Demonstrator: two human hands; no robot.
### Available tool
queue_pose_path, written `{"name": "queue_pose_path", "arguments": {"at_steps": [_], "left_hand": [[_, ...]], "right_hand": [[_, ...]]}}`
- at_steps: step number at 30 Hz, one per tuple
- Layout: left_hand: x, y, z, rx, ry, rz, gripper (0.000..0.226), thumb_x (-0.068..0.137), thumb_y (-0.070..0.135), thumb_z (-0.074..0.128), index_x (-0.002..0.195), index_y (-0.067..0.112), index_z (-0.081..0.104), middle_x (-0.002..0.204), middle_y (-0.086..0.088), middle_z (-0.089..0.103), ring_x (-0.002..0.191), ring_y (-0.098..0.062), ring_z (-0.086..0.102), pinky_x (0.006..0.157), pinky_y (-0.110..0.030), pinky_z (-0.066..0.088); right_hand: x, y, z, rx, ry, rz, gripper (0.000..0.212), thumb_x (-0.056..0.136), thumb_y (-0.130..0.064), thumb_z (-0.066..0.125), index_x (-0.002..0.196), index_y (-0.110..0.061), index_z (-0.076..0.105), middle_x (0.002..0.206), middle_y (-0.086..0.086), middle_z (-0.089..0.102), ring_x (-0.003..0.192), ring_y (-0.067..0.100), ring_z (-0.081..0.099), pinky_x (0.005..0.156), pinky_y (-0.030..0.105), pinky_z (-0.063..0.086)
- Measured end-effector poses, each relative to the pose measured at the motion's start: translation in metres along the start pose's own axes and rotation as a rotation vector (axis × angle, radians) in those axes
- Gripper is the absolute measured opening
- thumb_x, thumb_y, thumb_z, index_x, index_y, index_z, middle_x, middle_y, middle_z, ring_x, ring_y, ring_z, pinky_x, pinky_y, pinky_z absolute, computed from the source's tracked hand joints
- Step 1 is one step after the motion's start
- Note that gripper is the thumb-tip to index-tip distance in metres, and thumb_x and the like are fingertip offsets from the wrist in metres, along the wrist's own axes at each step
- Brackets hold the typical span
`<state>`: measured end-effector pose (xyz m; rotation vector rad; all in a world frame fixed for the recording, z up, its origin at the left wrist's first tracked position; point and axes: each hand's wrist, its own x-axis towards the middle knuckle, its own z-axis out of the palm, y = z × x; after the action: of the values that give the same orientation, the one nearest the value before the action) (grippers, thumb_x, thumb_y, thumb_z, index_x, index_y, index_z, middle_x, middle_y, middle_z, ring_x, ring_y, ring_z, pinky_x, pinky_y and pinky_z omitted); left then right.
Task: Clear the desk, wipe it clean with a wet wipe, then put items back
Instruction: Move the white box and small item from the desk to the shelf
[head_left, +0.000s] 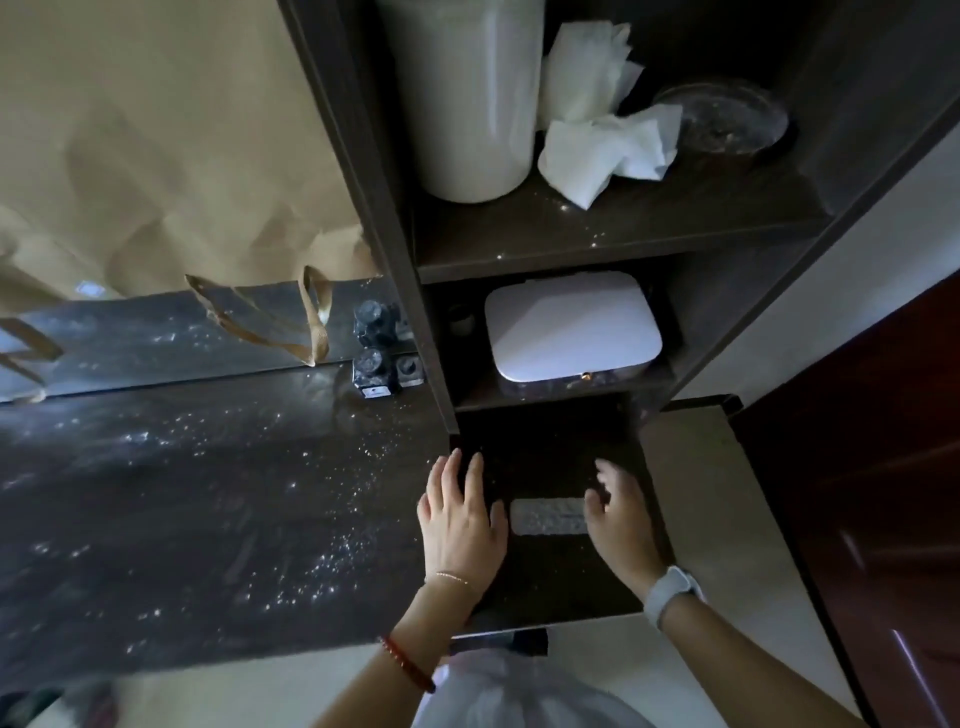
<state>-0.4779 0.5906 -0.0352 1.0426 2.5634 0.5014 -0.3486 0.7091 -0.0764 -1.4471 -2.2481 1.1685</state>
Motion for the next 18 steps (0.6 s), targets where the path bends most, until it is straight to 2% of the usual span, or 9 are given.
{"name": "queue_pose_path", "arguments": {"at_steps": [2, 3, 4, 6, 8, 10, 13, 16, 18], "left_hand": [[-0.008, -0.020, 0.009, 0.151, -0.149, -0.092, 0.060, 0.088, 0.039, 0.037, 0.141, 0.014, 0.024, 0.151, -0.015, 0.023, 0.139, -0.033, 0.019, 0.107, -0.051, 0.029], [-0.010, -0.031, 0.015, 0.185, -0.215, -0.108, 0.062, 0.092, 0.040, 0.034, 0.144, 0.017, 0.011, 0.155, -0.011, 0.007, 0.142, -0.029, 0.004, 0.112, -0.048, 0.017], [-0.011, -0.040, 0.019, 0.204, -0.241, -0.108, 0.063, 0.094, 0.041, 0.031, 0.145, 0.020, 0.002, 0.156, -0.007, -0.003, 0.143, -0.026, -0.005, 0.114, -0.045, 0.009], [-0.013, -0.050, 0.019, 0.243, -0.246, -0.091, 0.061, 0.094, 0.041, 0.030, 0.144, 0.024, -0.001, 0.156, -0.003, -0.006, 0.143, -0.022, -0.009, 0.115, -0.042, 0.005], [-0.013, -0.052, 0.018, 0.227, -0.227, -0.080, 0.059, 0.094, 0.038, 0.032, 0.145, 0.026, 0.003, 0.156, -0.001, -0.002, 0.143, -0.021, -0.006, 0.114, -0.041, 0.006], [-0.012, -0.053, 0.019, 0.209, -0.205, -0.077, 0.057, 0.094, 0.036, 0.034, 0.144, 0.027, 0.009, 0.156, -0.001, 0.003, 0.143, -0.021, -0.002, 0.114, -0.043, 0.007], [-0.012, -0.053, 0.021, 0.199, -0.183, -0.074, 0.055, 0.092, 0.034, 0.040, 0.142, 0.025, 0.022, 0.154, -0.005, 0.019, 0.142, -0.026, 0.013, 0.111, -0.048, 0.017], [-0.010, -0.054, 0.022, 0.273, -0.183, -0.082, 0.053, 0.083, 0.039, 0.038, 0.133, 0.022, 0.040, 0.140, -0.007, 0.046, 0.129, -0.029, 0.042, 0.096, -0.049, 0.041], [-0.010, -0.054, 0.020, 0.287, -0.189, -0.088, 0.054, 0.080, 0.041, 0.034, 0.129, 0.022, 0.045, 0.134, -0.006, 0.053, 0.122, -0.029, 0.051, 0.089, -0.047, 0.047]], "right_hand": [[-0.005, 0.029, 0.022, -0.241, -0.341, 0.016, 0.049, 0.091, -0.013, 0.050, 0.137, -0.007, 0.033, 0.139, 0.014, 0.040, 0.128, 0.028, 0.038, 0.104, 0.033, 0.034], [-0.005, 0.039, 0.031, -0.355, -0.437, 0.024, 0.052, 0.091, -0.016, 0.049, 0.139, -0.011, 0.029, 0.143, 0.012, 0.035, 0.130, 0.028, 0.035, 0.106, 0.034, 0.033], [-0.003, 0.046, 0.039, -0.455, -0.480, 0.022, 0.054, 0.091, -0.019, 0.048, 0.141, -0.016, 0.025, 0.146, 0.011, 0.030, 0.131, 0.029, 0.032, 0.106, 0.037, 0.033], [0.003, 0.054, 0.049, -0.612, -0.502, -0.012, 0.060, 0.091, -0.023, 0.047, 0.143, -0.023, 0.017, 0.151, 0.010, 0.017, 0.134, 0.031, 0.023, 0.107, 0.043, 0.030], [0.012, 0.057, 0.057, -0.714, -0.539, -0.048, 0.067, 0.090, -0.025, 0.049, 0.144, -0.026, 0.010, 0.153, 0.009, 0.006, 0.138, 0.033, 0.011, 0.110, 0.048, 0.021], [0.022, 0.058, 0.063, -0.794, -0.568, -0.088, 0.072, 0.088, -0.024, 0.053, 0.144, -0.024, 0.008, 0.153, 0.010, 0.007, 0.138, 0.033, 0.010, 0.110, 0.050, 0.018], [0.030, 0.061, 0.069, -0.862, -0.515, -0.137, 0.068, 0.088, -0.018, 0.054, 0.143, -0.017, 0.014, 0.146, 0.011, 0.023, 0.131, 0.032, 0.025, 0.105, 0.047, 0.030], [0.036, 0.063, 0.074, -0.939, -0.467, -0.174, 0.052, 0.092, -0.014, 0.044, 0.139, -0.011, 0.022, 0.136, 0.010, 0.035, 0.122, 0.030, 0.036, 0.097, 0.044, 0.038], [0.037, 0.063, 0.075, -0.955, -0.482, -0.183, 0.050, 0.092, -0.018, 0.045, 0.137, -0.010, 0.026, 0.133, 0.009, 0.037, 0.120, 0.028, 0.037, 0.094, 0.042, 0.040]]}}
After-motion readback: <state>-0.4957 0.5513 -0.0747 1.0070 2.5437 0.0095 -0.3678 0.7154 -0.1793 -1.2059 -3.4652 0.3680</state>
